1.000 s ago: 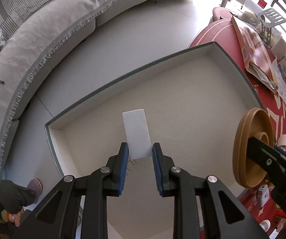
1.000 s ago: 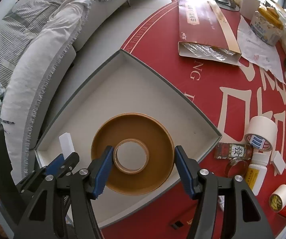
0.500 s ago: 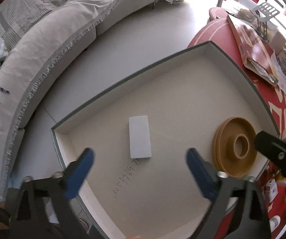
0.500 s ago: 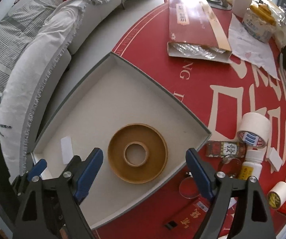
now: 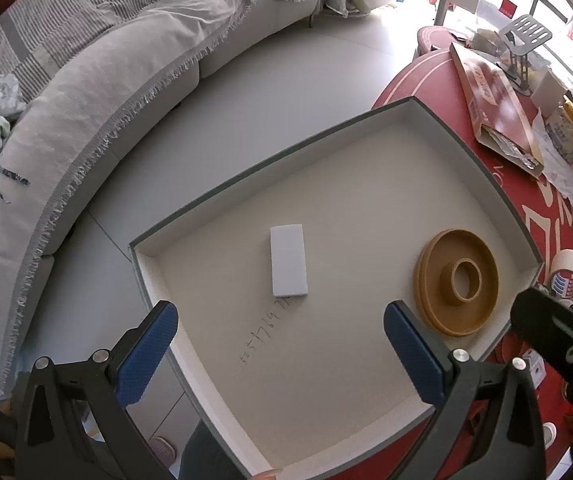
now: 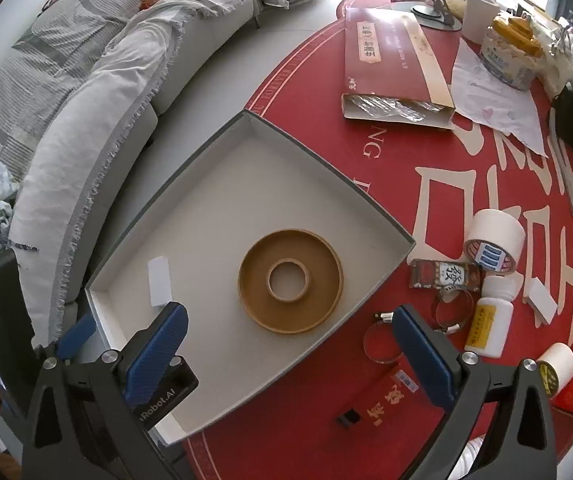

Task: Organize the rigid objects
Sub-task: 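Withdraw both open tools from the box back toward the mat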

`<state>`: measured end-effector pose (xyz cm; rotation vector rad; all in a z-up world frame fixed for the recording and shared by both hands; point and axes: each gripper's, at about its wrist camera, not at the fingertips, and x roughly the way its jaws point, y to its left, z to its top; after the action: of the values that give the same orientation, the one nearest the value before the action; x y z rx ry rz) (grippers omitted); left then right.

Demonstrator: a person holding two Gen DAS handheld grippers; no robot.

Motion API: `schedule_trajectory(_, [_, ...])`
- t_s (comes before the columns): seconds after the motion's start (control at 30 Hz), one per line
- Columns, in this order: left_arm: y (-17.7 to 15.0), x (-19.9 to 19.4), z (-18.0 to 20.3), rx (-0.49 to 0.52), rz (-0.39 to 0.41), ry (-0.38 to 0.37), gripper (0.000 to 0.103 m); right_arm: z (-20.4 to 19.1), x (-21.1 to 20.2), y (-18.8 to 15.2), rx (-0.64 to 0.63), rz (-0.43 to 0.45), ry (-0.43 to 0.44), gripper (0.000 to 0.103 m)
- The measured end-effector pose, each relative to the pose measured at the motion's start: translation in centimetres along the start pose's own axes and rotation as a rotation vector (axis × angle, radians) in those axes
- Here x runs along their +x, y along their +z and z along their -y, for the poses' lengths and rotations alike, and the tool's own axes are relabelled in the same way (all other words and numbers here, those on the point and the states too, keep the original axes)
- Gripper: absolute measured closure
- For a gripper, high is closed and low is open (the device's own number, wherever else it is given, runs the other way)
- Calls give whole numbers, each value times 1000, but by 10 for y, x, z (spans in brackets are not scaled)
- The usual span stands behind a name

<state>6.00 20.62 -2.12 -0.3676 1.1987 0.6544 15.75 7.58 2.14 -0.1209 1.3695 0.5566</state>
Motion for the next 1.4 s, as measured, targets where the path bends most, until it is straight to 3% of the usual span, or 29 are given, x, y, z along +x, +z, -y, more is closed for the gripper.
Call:
schedule_trajectory(0.53, [-10, -20, 6, 24, 19, -1, 0, -3, -19, -21, -15, -4, 7, 0])
schedule_trajectory(1.4, [-47, -67, 26, 93, 56, 19, 0, 15, -78, -54, 10, 80, 58, 0])
